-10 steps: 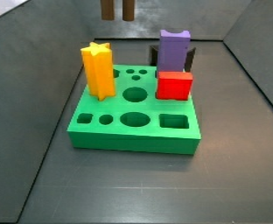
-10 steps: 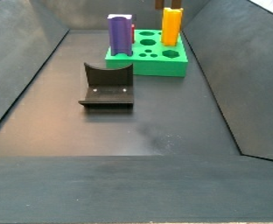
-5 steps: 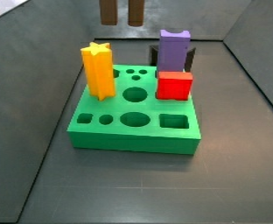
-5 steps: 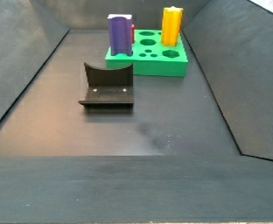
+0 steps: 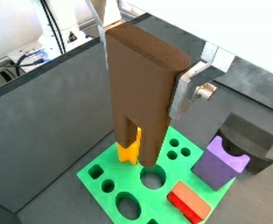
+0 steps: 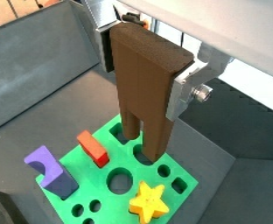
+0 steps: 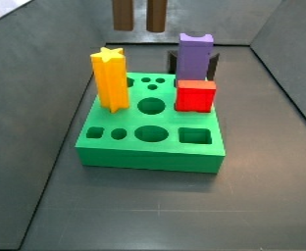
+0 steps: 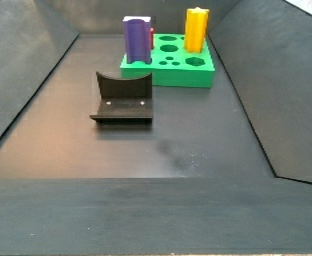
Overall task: Pick up the square-circle object. Move up. Move to above the board. Insert the square-circle object.
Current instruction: Insert the square-circle object.
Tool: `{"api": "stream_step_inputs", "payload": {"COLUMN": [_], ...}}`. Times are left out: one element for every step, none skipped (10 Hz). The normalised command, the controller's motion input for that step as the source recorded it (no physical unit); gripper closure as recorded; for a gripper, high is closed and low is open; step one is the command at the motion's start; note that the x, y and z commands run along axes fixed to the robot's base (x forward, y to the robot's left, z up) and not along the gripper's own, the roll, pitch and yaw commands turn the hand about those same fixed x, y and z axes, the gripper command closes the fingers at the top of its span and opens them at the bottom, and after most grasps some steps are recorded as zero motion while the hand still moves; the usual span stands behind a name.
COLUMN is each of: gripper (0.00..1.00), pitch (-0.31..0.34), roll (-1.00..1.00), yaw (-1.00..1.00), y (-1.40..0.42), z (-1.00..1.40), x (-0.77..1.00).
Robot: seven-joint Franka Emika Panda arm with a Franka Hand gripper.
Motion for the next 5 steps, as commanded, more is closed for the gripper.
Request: {"api": "stream_step_inputs", "payload": {"gripper": [1.0, 1.0, 1.0, 1.0, 1.0], "pitch": [-0.14, -0.18, -0.206, -0.157, -0.106], "roll": [0.1, 0.06, 0.04, 0.02, 0.0], "yaw": [0.0, 0.0, 0.03, 0.0, 0.0], "y": [-0.25, -0.21, -0.27, -0.26, -0.09], "z": [-0.59, -0.68, -0.66, -0.59, -0.64], "x": [-0.31, -0.31, -0.33, -0.25, -0.19]}}
